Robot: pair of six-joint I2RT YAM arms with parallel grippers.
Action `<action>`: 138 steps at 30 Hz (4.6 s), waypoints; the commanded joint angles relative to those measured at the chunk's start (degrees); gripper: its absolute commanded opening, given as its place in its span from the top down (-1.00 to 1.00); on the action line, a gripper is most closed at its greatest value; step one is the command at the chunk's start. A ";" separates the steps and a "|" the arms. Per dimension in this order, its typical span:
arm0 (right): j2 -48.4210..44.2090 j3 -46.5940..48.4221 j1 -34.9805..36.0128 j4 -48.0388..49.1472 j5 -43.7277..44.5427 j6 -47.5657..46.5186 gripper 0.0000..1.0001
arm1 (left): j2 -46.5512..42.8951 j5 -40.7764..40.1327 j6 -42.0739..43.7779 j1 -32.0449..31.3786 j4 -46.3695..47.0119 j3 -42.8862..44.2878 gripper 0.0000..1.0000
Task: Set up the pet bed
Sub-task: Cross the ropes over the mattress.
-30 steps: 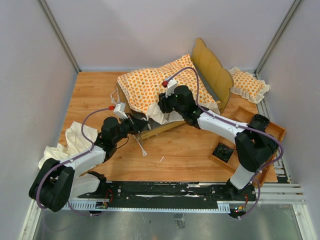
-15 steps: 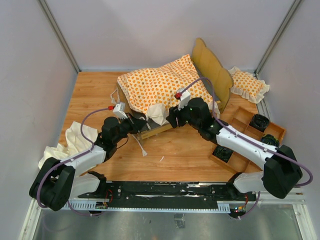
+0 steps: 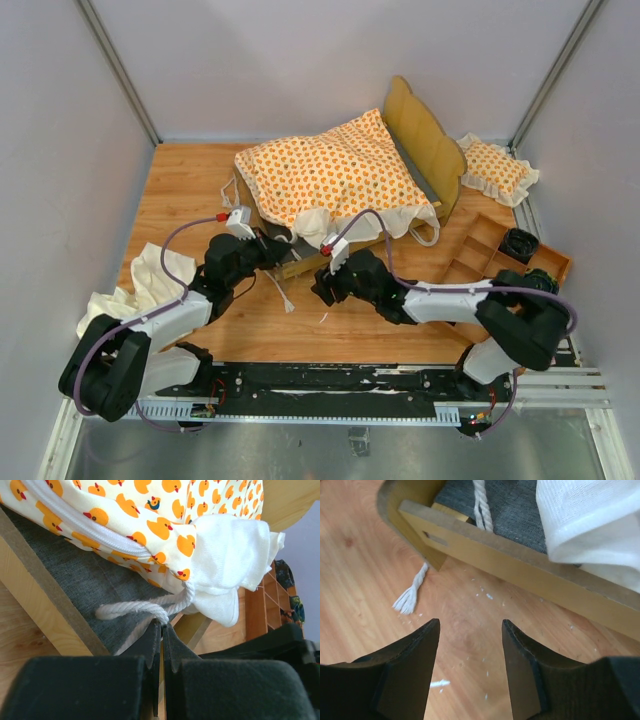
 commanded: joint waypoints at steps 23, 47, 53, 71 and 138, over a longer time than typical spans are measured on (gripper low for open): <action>29.38 14.72 1.20 29.68 7.82 -7.91 -0.22 | 5.37 -5.86 1.59 1.93 -3.89 6.19 0.99; 19.56 -0.11 1.60 26.72 2.07 -1.54 0.99 | -11.29 -24.09 2.82 4.80 -35.46 11.21 0.10; 17.30 -2.28 3.23 25.42 -0.72 -0.02 0.99 | -9.20 -16.12 4.88 12.46 -34.03 9.02 0.14; 12.00 -4.83 3.78 26.25 -0.69 1.34 0.99 | 5.51 -10.58 4.83 13.47 -5.70 -2.04 0.12; 0.63 -7.80 9.48 20.22 -0.41 14.27 0.99 | -2.70 -6.53 -8.29 0.65 -18.69 -6.50 0.93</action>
